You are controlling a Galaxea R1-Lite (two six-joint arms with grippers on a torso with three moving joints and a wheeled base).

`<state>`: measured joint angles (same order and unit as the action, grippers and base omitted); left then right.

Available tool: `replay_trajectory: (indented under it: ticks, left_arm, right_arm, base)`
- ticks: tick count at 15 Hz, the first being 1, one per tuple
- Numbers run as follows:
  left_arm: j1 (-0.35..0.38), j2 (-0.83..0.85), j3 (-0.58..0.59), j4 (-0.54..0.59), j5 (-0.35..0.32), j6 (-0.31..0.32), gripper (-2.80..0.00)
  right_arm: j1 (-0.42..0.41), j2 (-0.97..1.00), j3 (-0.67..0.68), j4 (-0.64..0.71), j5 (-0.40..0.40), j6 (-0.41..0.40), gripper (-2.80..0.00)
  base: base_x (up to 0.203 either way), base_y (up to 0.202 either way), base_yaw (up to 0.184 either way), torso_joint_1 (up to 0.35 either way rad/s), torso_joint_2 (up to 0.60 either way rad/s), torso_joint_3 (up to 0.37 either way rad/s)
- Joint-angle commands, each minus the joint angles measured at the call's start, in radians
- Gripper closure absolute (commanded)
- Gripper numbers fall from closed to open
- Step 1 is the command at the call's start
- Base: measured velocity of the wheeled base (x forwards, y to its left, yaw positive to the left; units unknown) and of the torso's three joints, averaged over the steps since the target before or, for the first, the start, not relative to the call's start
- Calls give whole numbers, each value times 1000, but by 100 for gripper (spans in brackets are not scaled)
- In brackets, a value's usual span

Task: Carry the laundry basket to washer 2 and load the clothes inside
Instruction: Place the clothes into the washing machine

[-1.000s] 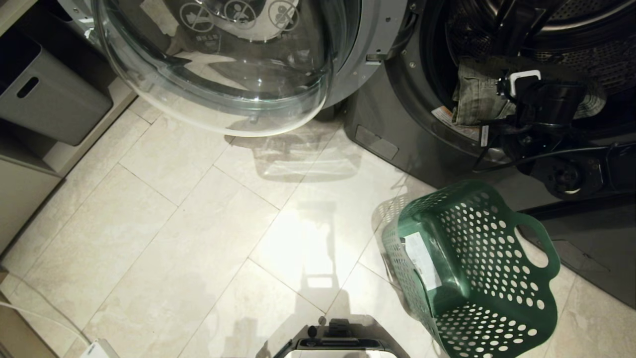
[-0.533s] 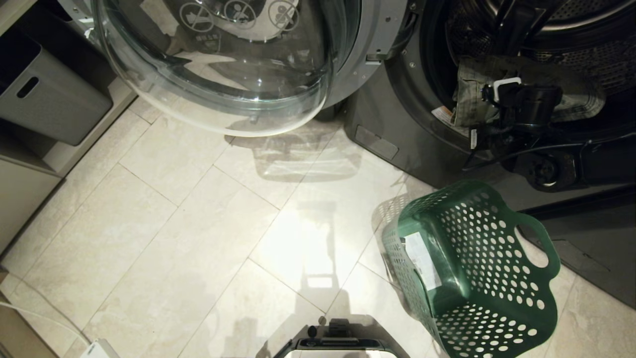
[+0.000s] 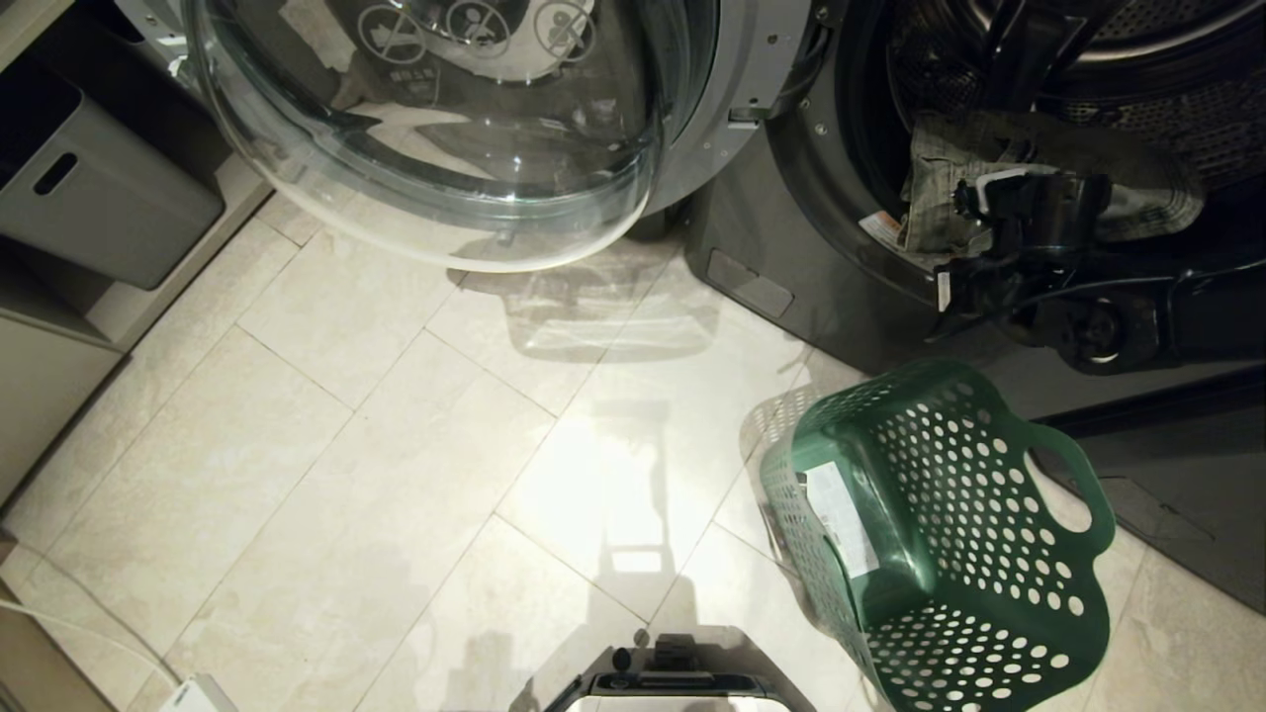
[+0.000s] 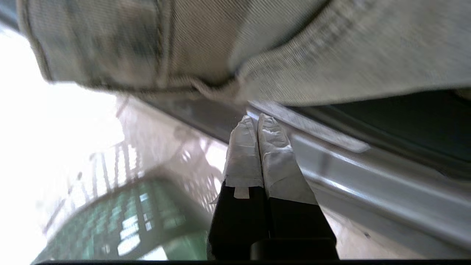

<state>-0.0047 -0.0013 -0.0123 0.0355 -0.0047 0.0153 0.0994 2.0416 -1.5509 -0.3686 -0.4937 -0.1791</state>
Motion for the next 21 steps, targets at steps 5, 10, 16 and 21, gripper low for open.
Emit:
replay_trajectory:
  ticks: [5, 10, 16, 21]
  left_arm:
    - [0, 1, 0, 1, 0, 0, 0]
    - [0, 1, 0, 0, 0, 0, 0]
    - [0, 1, 0, 1, 0, 0, 0]
    - [0, 1, 0, 0, 0, 0, 0]
  right_arm:
    - [0, 12, 0, 15, -5, 12, 0]
    - [9, 63, -59, -15, 1, 63, 0]
    - [26, 81, -123, -37, -4, 189, 0]
    - [26, 57, -126, -152, -29, 197, 0]
  base:
    - [0, 0, 0, 0, 0, 0]
    - [0, 0, 0, 0, 0, 0]
    - [0, 0, 0, 0, 0, 0]
    - [0, 0, 0, 0, 0, 0]
